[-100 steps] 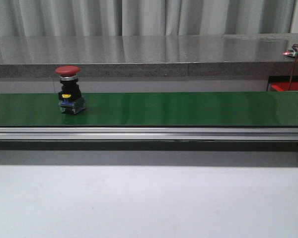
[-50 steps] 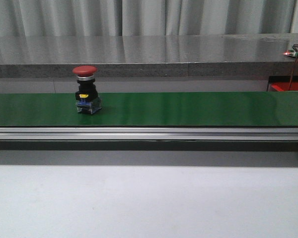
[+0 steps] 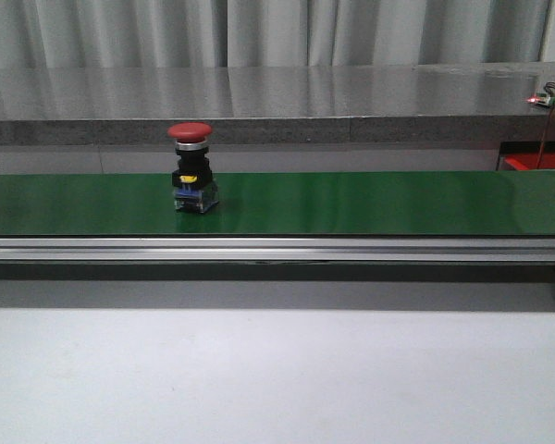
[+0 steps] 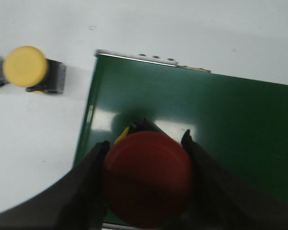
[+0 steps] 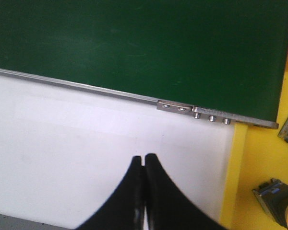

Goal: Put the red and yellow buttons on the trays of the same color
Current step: 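Set the second red button on the belt and open the left gripper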

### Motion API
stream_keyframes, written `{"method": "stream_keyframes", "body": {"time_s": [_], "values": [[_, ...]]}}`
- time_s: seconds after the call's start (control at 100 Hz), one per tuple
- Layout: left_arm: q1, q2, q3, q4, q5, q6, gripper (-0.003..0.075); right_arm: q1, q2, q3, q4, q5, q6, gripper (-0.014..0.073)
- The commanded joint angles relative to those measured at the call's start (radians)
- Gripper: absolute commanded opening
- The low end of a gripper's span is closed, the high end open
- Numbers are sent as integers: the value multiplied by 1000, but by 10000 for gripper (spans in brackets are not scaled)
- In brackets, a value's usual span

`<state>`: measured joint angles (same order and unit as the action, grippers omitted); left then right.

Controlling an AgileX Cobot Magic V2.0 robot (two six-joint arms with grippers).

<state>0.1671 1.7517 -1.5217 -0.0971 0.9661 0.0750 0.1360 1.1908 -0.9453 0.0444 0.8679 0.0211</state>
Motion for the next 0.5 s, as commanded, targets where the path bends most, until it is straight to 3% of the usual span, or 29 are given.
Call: {"method": "stream_keyframes", "body": {"time_s": [0.0,0.34,0.41,0.49], "values": [[-30,-52,-4,-6,-66,-7,106,-2,-27,-32,-1,-39,-6,-74],[-39,-52,85,-5,-97,-7,113,-2,-27,-32,-1,-39,-6,-74],[-39,-52,85,-5,-97,-5,158,-2,-27,-32,-1,-39,-6,-74],[-39,-52,85,-7,-97,4,269,-2,-27,-32,-1,-39,-6,-74]]}}
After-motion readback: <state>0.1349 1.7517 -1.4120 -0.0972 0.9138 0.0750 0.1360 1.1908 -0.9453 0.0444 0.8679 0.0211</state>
